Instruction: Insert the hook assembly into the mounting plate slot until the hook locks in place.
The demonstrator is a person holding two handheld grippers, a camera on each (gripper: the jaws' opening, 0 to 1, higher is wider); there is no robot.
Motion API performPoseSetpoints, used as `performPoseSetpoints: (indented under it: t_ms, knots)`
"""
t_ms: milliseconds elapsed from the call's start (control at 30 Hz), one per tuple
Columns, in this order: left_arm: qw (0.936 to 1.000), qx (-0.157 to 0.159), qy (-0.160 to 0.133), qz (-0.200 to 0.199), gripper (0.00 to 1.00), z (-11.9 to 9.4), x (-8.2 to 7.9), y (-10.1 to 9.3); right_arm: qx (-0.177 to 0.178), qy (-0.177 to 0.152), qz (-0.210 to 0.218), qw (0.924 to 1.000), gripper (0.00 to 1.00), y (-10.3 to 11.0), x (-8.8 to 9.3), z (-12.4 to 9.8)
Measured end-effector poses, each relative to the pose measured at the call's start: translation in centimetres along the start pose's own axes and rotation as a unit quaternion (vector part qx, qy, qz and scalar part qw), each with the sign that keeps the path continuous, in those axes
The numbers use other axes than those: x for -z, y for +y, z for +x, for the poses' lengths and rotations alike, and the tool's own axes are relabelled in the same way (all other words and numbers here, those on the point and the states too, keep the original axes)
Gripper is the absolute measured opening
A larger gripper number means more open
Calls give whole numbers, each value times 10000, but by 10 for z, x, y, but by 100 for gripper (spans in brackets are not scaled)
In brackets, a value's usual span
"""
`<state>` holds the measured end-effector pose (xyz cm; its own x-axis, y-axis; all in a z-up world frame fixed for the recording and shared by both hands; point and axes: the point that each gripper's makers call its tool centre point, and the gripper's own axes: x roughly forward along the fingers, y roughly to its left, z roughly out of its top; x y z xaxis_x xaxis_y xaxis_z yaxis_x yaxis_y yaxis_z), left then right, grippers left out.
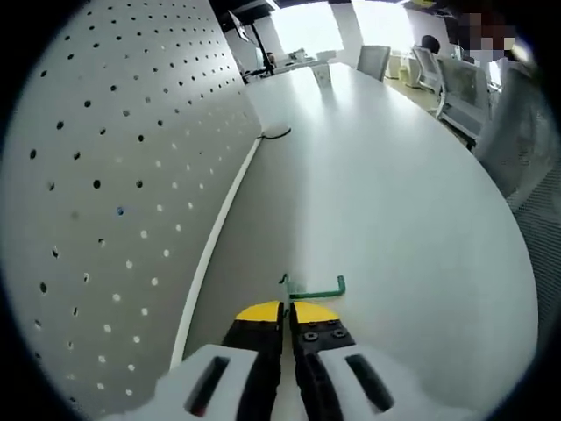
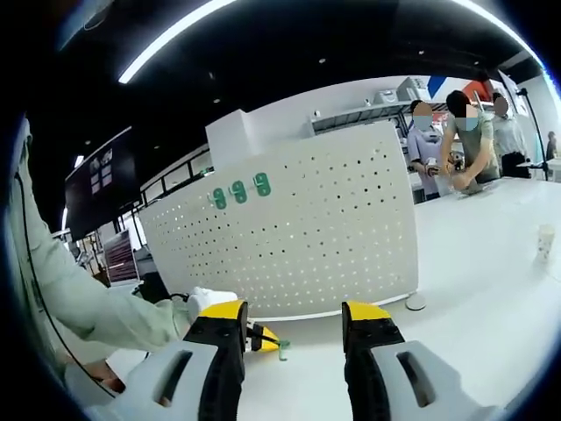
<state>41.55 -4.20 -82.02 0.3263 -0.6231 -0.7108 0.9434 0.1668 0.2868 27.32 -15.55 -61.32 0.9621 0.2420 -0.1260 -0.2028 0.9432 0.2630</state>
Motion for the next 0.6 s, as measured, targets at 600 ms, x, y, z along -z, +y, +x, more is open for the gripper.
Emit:
performPoseSetpoints:
  t_ms: [600]
  knots:
    - [9939, -825, -724, -83, 3, -58, -44, 26, -134, -245, -157, 9995, 41, 14, -20, -5]
